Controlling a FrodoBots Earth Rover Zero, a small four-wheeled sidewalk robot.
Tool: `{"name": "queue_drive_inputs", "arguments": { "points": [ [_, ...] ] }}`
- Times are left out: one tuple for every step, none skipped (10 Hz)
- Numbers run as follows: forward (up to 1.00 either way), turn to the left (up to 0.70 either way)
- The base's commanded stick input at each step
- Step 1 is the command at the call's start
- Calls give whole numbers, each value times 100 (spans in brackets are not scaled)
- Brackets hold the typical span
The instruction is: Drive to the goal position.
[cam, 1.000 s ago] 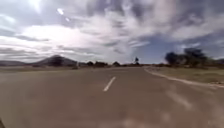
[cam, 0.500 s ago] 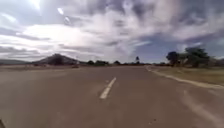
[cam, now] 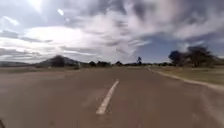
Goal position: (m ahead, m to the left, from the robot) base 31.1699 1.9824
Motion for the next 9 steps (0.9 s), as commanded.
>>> {"name": "queue_drive_inputs", "arguments": {
  "points": [
    [100,-3],
    [100,0],
    [100,0],
    [100,0],
    [100,0],
    [100,0],
    [100,0],
    [100,-39],
    [100,-31]
  ]
}}
